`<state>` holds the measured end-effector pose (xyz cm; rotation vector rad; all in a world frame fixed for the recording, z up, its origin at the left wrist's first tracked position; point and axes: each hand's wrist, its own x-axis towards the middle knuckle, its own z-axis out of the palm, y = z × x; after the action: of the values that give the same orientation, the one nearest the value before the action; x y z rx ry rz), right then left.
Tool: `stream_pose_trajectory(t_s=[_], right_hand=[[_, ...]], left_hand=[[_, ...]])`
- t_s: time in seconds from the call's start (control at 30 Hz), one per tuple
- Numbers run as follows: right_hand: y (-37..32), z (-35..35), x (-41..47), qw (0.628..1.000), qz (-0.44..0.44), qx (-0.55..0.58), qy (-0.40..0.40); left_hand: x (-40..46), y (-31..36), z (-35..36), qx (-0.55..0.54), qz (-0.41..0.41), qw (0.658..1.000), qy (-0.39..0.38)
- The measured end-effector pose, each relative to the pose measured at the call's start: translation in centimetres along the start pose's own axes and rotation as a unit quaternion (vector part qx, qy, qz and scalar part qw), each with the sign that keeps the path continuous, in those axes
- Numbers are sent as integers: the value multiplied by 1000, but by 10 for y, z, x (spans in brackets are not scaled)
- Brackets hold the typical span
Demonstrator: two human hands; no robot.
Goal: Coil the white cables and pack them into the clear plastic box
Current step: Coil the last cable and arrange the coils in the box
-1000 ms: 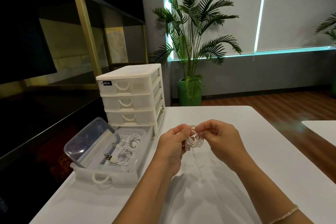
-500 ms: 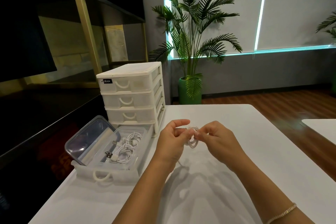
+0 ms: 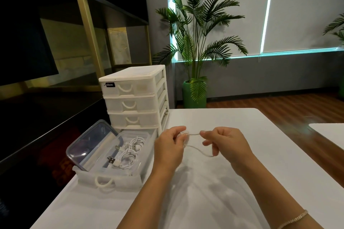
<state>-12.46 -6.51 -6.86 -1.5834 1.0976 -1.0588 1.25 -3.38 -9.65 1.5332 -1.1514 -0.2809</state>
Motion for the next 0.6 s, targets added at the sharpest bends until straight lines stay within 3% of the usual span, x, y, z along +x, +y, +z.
stream_pose_trajectory(t_s=[0.2, 0.6], right_hand=[[-1, -8, 3, 999, -21, 25, 30], [-3, -14, 3, 999, -21, 4, 24]], left_hand=[[2, -5, -1, 34, -8, 998, 44], [4, -9, 1, 83, 12, 995, 59]])
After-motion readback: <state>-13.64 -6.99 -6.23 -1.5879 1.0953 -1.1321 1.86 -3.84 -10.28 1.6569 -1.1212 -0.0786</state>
